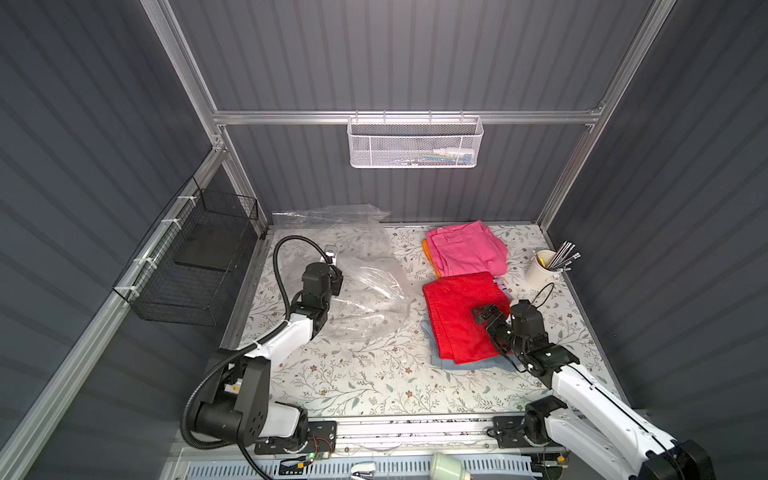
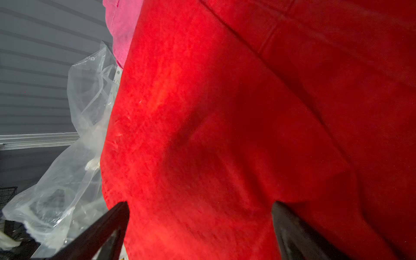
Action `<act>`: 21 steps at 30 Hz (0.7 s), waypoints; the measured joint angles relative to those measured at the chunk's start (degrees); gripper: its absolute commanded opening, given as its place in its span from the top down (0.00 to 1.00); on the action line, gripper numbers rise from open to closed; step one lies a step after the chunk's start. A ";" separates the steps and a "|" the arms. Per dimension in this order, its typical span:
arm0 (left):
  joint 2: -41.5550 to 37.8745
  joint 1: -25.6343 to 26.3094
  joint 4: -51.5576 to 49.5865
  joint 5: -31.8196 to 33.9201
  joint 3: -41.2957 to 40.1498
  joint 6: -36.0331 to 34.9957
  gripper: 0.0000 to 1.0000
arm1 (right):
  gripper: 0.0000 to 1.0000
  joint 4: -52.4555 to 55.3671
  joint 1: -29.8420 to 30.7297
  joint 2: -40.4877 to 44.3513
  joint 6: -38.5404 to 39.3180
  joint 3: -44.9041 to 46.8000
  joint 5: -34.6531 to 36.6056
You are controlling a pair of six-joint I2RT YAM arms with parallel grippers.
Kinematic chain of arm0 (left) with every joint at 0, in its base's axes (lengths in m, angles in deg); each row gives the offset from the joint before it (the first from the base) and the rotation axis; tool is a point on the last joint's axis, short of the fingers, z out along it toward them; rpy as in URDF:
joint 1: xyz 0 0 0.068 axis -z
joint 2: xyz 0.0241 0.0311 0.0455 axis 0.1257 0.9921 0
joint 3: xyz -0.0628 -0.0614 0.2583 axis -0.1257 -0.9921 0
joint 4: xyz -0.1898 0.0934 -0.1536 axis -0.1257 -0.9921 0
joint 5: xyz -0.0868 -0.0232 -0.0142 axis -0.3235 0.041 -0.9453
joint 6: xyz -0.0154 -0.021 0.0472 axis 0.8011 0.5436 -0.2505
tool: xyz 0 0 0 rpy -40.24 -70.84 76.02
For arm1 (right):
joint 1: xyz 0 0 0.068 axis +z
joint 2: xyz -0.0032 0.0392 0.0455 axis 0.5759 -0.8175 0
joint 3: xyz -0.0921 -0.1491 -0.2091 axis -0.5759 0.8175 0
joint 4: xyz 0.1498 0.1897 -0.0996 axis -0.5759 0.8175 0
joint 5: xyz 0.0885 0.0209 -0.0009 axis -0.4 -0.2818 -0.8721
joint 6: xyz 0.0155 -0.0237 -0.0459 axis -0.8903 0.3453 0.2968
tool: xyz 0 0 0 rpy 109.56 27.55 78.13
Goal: Take the trousers out of the vacuum bag
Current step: Adjust the vacuum bag at the center of the board.
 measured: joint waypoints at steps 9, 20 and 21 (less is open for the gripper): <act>-10.19 0.00 -5.57 -3.98 -0.33 7.61 0.00 | 0.01 8.13 4.02 1.27 3.76 -12.50 2.01; -14.62 0.00 -20.52 -20.83 3.04 15.74 0.00 | 0.01 6.60 12.90 -12.85 6.75 -24.46 1.77; -14.86 0.00 -21.51 -22.62 3.15 16.17 0.00 | 0.01 6.29 13.77 -14.53 7.15 -26.01 1.75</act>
